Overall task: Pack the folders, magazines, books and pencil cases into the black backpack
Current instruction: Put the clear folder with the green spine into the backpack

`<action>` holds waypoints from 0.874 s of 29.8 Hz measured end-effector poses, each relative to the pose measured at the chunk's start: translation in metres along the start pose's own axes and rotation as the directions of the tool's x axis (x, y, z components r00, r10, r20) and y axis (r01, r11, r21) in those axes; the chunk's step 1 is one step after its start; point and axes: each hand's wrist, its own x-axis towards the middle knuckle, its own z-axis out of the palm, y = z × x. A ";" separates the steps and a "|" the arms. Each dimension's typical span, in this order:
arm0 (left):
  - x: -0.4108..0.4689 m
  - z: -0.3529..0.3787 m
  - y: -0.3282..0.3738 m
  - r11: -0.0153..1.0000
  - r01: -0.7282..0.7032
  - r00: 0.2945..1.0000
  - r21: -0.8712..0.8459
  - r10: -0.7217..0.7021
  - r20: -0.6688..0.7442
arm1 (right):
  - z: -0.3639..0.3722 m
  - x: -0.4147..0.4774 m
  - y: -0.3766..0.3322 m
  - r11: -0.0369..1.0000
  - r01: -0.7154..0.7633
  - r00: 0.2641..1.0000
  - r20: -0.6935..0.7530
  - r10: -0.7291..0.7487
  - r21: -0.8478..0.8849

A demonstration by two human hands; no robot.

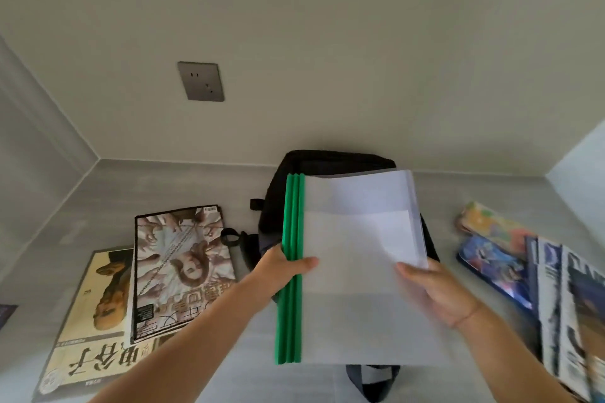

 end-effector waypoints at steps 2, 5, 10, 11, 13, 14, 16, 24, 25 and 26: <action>-0.002 0.016 0.001 0.992 0.010 0.998 0.126 -0.018 0.064 | -0.022 -0.013 0.010 0.999 -0.037 0.998 -0.042 0.038 0.020; 0.001 0.031 0.004 0.911 -0.072 0.995 0.406 0.039 0.089 | -0.048 -0.034 0.024 0.995 -0.104 0.989 -0.107 0.104 0.009; 0.042 0.023 0.006 0.443 -0.238 0.851 0.864 0.524 -0.034 | -0.066 -0.064 0.048 0.979 -0.192 0.973 -0.118 0.200 0.073; 0.052 0.021 0.005 0.292 -0.229 0.823 0.928 0.568 0.024 | -0.069 -0.067 0.055 0.976 -0.213 0.970 -0.106 0.217 0.053; 0.069 0.017 0.008 0.106 -0.211 0.832 0.972 0.541 0.122 | -0.075 -0.071 0.064 0.965 -0.257 0.962 -0.084 0.261 0.048; 0.078 0.017 0.009 0.052 -0.211 0.840 0.976 0.521 0.154 | -0.076 -0.074 0.067 0.959 -0.275 0.957 -0.074 0.280 0.063; 0.093 0.015 0.011 -0.041 -0.218 0.851 0.975 0.482 0.210 | -0.072 -0.081 0.070 0.948 -0.305 0.949 -0.057 0.310 0.086; 0.124 0.035 0.036 -0.352 -0.327 0.820 0.877 0.354 0.449 | -0.067 -0.091 0.088 0.924 -0.352 0.926 -0.085 0.367 0.152; 0.126 0.036 0.041 -0.304 -0.350 0.822 0.886 0.353 0.446 | -0.065 -0.091 0.088 0.921 -0.354 0.925 -0.080 0.370 0.161; 0.127 0.037 0.046 -0.233 -0.366 0.828 0.901 0.360 0.429 | -0.063 -0.090 0.088 0.920 -0.355 0.925 -0.078 0.371 0.162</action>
